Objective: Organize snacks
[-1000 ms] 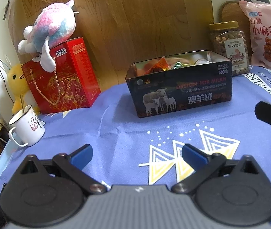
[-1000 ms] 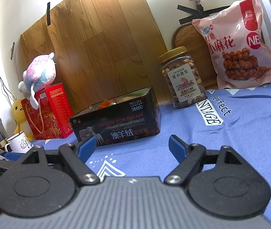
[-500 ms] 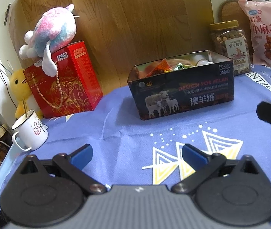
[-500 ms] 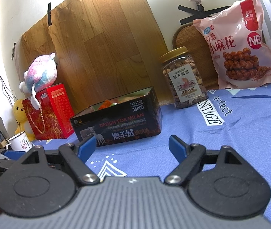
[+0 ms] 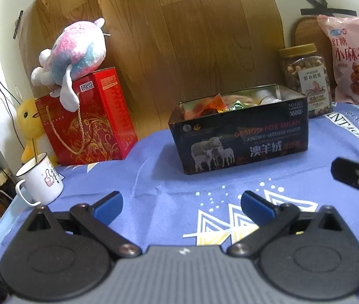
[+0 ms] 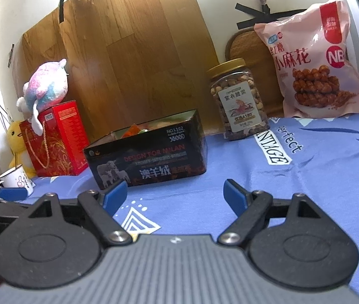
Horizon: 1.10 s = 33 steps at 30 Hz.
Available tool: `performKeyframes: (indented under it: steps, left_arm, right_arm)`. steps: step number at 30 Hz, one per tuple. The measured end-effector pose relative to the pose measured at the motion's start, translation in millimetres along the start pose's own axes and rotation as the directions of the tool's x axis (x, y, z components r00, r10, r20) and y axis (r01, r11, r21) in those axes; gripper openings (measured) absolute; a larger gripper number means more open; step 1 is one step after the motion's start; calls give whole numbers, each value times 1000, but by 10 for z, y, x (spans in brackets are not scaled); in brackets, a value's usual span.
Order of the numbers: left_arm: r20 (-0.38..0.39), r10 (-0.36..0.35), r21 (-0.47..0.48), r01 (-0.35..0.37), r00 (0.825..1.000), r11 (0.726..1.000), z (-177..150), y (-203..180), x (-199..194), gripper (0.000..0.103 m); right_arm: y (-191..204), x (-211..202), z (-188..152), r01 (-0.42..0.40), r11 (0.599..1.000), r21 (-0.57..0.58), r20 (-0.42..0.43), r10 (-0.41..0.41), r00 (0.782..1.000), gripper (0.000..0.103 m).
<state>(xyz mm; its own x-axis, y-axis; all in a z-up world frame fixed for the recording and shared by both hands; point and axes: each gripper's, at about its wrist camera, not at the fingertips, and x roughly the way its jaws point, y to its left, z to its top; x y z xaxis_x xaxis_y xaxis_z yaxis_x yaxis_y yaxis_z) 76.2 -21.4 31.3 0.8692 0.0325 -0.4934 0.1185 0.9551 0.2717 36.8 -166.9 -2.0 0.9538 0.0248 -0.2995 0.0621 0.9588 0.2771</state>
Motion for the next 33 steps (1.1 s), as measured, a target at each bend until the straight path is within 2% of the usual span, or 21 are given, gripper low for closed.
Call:
performKeyframes:
  steps: [2,8,13,18,23,27,30,33]
  left_arm:
    - [16,2,-9,-2,1000,1000,15,55,-58,103]
    - [34,13,-19,-13,999,1000,23,153,-175,103]
    - [19,1,-5,-1,1000,1000,54,156,-215,103]
    - [28,-32,-34,33,999,999,81,216,-357,103]
    - [24,-19,-3,19,1000,1000,58,195,-391,103]
    - [22,-27,-23,28,999,999,81,214,-424,103]
    - [8,-59,-20,59,998,998,95,195,-417,103]
    - [-27,-132,-34,131,991,991,133,175,-384,103]
  right_arm:
    - [18,-51,10,31,999,-6,-14,-31,999,85]
    - [63,-330,82,46,999,-12,-14,-46,999,86]
    - [148,-477,125,18,1000,-24,8,-18,1000,87]
    - [204,-589,121,15,1000,-20,10,-15,1000,87]
    - [176,-641,75,-25,999,43,1,25,1000,88]
    - [221,-699,95,-33,999,32,19,32,999,88]
    - [224,-758,86,-49,998,34,30,48,998,88]
    - [227,-800,73,-39,999,19,47,38,998,88]
